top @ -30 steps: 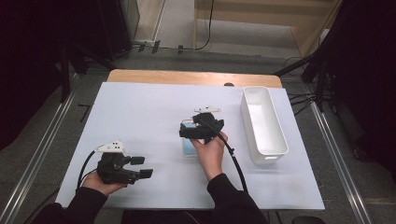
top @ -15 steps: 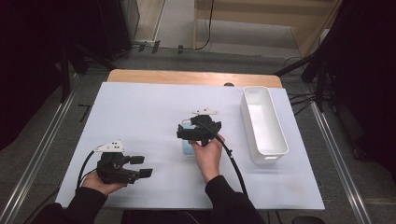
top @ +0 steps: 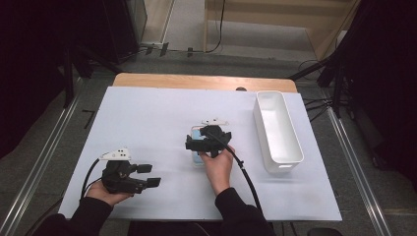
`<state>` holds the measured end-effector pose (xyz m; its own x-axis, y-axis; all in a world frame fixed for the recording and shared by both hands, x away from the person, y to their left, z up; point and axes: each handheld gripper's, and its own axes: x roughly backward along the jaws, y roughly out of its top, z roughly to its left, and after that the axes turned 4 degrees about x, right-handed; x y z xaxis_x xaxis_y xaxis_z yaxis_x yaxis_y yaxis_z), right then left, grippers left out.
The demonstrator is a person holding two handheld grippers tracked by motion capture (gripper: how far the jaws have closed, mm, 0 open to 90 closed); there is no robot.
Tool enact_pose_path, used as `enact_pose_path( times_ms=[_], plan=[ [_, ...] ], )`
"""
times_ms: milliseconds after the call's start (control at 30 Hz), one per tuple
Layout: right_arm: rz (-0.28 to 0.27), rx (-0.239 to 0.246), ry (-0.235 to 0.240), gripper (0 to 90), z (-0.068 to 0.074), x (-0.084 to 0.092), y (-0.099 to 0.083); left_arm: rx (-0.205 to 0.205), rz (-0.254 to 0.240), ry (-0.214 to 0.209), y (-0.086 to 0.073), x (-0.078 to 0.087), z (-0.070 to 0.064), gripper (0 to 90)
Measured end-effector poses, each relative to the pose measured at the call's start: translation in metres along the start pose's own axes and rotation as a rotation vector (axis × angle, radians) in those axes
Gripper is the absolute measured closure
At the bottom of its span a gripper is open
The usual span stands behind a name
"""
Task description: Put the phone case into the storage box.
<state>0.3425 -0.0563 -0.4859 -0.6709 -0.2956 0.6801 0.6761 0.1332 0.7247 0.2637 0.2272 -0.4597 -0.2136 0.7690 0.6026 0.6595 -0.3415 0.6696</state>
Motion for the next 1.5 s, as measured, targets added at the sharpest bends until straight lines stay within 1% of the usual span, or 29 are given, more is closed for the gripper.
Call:
enact_pose_path(
  times_ms=[67,100,133,167,200,300,367,567,667,700,733,767,867,900,1100,1133,1167,1200,1233,1367,1433,1500],
  plan=[
    [0.006,0.01,0.012,0.0,0.0,-0.003,-0.004,0.0,0.0,0.0,0.0,0.0,0.0,28.2],
    [0.01,0.002,0.008,0.0,0.0,-0.004,-0.005,0.0,-0.001,0.0,0.0,0.0,0.0,28.2],
    [0.011,0.007,0.012,0.0,0.0,-0.005,-0.007,-0.001,0.0,0.0,0.0,0.0,0.0,28.2],
    [0.014,0.012,0.008,0.0,0.0,-0.006,-0.008,0.0,0.001,-0.001,0.0,0.0,0.0,28.2],
    [0.022,0.003,0.005,0.0,0.001,-0.006,-0.009,-0.001,0.002,-0.001,0.0,0.0,0.0,28.2],
    [0.026,0.017,-0.001,0.0,0.001,-0.009,-0.012,0.0,0.001,0.0,0.0,0.0,0.0,28.2],
    [0.024,0.004,0.004,0.0,0.001,-0.01,-0.014,-0.001,0.001,0.001,0.0,0.0,0.0,28.2],
    [0.038,0.004,0.007,0.0,0.0,-0.012,-0.021,-0.001,0.0,0.002,0.0,0.0,0.0,28.2],
    [0.047,0.011,0.007,0.0,0.002,-0.014,-0.024,-0.001,-0.001,0.003,0.0,0.0,0.0,28.2],
    [0.06,0.023,-0.002,0.0,0.003,-0.016,-0.026,-0.001,0.0,0.003,0.0,0.0,0.0,28.2],
    [0.06,0.023,-0.002,0.0,0.003,-0.016,-0.026,-0.001,0.0,0.003,0.0,0.0,0.0,28.2],
    [0.06,0.038,-0.013,0.0,0.005,-0.017,-0.028,0.0,-0.002,0.003,0.0,0.0,0.0,28.2],
    [0.061,0.044,-0.013,0.0,0.005,-0.018,-0.028,0.002,-0.002,0.004,0.0,0.0,0.0,28.2],
    [0.06,0.053,-0.016,0.0,0.004,-0.018,-0.028,0.003,-0.002,0.004,0.0,0.0,0.0,28.2],
    [0.058,0.043,-0.024,0.0,0.006,-0.019,-0.028,0.003,-0.002,0.005,0.0,0.0,0.0,28.2],
    [0.064,0.053,-0.025,0.0,0.006,-0.019,-0.028,0.004,-0.002,0.005,0.0,0.0,0.0,28.2],
    [0.066,0.051,-0.028,0.0,0.007,-0.019,-0.028,0.005,-0.002,0.005,0.0,0.0,0.0,28.2],
    [0.068,0.057,-0.047,2.6,0.008,-0.019,-0.028,0.005,-0.002,0.005,0.0,0.0,0.0,28.2],
    [0.059,0.075,-0.1,8.3,0.011,-0.018,-0.03,0.006,-0.002,0.004,0.0,0.0,0.0,28.2],
    [0.059,0.074,-0.101,8.6,0.01,-0.018,-0.03,0.007,-0.002,0.001,0.0,-0.001,0.0,28.2],
    [0.059,0.075,-0.103,9.2,0.011,-0.018,-0.03,0.002,0.006,0.004,0.0,-0.002,0.001,28.2],
    [0.055,0.075,-0.105,9.7,0.011,-0.018,-0.03,0.006,0.003,0.004,0.0,-0.002,0.001,28.2]
  ],
)
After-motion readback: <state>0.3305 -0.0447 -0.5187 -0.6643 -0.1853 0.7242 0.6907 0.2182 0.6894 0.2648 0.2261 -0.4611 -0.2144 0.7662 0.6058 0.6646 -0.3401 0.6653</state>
